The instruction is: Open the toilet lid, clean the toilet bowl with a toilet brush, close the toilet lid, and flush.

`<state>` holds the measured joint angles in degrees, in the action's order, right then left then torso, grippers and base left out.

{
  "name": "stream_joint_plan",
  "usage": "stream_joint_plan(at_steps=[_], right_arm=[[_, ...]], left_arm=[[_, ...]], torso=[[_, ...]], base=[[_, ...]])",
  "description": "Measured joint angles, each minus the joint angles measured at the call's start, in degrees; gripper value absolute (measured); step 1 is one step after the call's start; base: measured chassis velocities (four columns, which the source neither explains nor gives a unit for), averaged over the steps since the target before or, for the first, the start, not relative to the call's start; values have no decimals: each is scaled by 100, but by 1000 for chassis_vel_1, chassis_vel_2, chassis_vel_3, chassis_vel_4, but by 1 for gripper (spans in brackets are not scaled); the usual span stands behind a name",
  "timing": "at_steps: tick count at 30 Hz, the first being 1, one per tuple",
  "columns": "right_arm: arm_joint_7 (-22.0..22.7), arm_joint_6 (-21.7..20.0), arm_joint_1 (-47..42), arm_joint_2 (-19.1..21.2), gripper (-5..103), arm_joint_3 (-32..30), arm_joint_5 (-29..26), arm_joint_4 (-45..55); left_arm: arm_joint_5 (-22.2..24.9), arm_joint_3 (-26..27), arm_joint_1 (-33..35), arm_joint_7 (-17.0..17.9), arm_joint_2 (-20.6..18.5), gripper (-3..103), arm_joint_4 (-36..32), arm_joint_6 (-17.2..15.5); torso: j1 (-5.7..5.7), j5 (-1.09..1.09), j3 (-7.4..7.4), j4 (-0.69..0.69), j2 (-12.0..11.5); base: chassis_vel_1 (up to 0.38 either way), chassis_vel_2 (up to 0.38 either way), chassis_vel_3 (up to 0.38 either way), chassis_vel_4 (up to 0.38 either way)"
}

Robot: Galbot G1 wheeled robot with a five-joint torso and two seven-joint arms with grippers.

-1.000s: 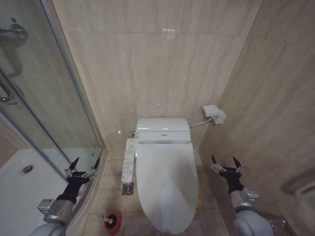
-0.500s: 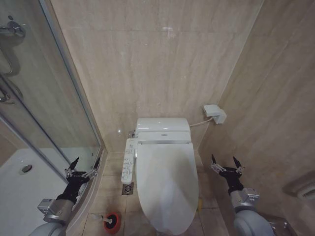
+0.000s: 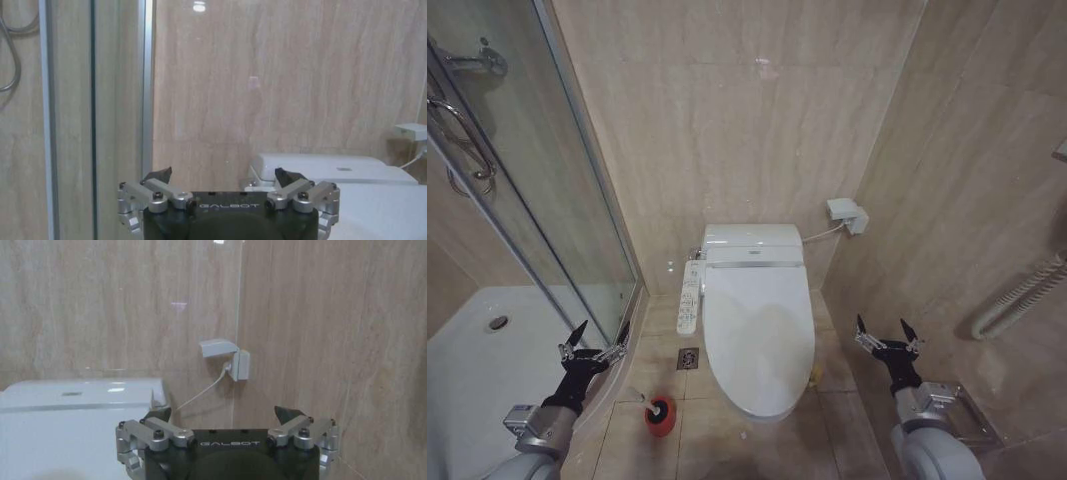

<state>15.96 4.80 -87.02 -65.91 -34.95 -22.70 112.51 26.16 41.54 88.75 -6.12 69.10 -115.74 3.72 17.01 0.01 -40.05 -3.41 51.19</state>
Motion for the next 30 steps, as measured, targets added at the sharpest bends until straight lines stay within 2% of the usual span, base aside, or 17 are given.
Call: stream_joint_plan(at_steps=[9, 21, 30], right_arm=[[0, 0, 5, 0, 100, 0, 0, 0], [0, 0, 0, 0, 100, 0, 0, 0], [0, 0, 3, 0, 100, 0, 0, 0]], left_arm=[[0, 0, -3, 0, 0, 100, 0, 0], [0, 0, 2, 0, 0, 100, 0, 0], [0, 0, -2, 0, 0, 100, 0, 0]], torso=[[7, -1, -2, 1, -4], [-3, 0, 1, 1, 0], [7, -1, -2, 0, -3]], base=[[-10, 11, 15, -11], [197, -186, -176, 191], [24, -35, -20, 22]])
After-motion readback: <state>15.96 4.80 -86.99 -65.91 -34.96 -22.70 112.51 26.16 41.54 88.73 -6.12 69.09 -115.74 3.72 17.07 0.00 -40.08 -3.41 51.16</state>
